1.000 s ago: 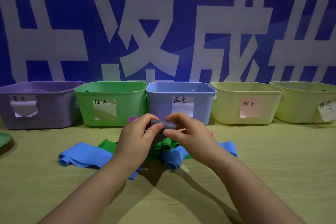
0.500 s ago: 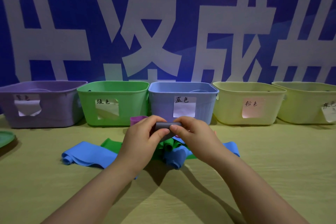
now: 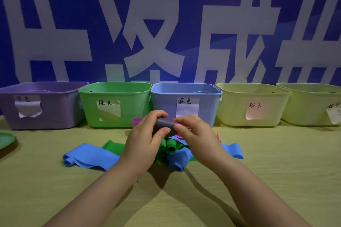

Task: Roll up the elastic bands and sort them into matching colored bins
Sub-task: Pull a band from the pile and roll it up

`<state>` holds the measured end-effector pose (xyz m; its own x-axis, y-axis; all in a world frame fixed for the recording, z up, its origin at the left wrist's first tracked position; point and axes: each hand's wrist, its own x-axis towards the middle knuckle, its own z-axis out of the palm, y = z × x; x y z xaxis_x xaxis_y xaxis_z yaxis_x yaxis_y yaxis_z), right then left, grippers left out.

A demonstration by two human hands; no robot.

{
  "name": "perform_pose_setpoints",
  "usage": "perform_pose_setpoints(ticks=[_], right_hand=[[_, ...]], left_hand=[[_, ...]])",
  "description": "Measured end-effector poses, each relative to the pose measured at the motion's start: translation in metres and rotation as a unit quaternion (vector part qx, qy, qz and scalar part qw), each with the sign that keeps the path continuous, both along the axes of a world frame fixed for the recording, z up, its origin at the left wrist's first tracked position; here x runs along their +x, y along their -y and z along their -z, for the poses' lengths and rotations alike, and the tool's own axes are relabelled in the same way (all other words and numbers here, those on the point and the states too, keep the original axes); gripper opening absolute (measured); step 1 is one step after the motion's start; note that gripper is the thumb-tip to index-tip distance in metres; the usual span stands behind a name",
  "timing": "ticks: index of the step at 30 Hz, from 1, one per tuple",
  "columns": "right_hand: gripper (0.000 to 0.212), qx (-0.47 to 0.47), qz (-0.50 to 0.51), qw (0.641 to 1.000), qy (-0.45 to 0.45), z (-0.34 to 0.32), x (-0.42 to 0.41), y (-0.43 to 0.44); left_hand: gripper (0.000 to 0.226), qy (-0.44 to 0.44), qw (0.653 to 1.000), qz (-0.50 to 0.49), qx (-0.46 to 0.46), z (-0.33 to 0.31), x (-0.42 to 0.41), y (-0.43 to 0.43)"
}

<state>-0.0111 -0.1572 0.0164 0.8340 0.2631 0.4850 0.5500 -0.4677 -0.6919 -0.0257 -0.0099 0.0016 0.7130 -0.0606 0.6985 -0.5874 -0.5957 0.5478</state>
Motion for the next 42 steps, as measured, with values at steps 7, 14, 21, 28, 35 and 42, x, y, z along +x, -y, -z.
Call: perform_pose_setpoints(ticks=[7,14,21,28,35,42], right_hand=[[0.017,0.195,-0.037,0.977,-0.074,-0.001,-0.001,-0.002],[0.028,0.266,-0.084,0.957,-0.084,-0.005,-0.004,-0.001],[0.025,0.271,-0.093,0.952,-0.112,-0.003,-0.007,-0.002],[0.014,0.217,-0.089,0.966,-0.108,-0.001,-0.001,-0.002],[0.02,0.171,-0.072,0.978,-0.095,0.003,0.002,-0.003],[0.024,0.176,-0.117,0.975,-0.067,0.003,0.003,-0.001]], left_hand=[[0.031,-0.026,0.998,0.015,-0.055,0.001,-0.001,0.002],[0.037,-0.053,0.992,0.062,-0.101,-0.002,-0.001,0.0],[0.045,-0.045,0.992,0.065,-0.099,0.0,-0.001,0.001],[0.034,0.008,0.999,0.003,-0.043,0.001,-0.001,0.0],[0.026,0.026,0.999,-0.008,-0.025,0.002,0.002,-0.002],[0.042,-0.013,0.997,-0.001,-0.072,0.001,0.007,-0.008]])
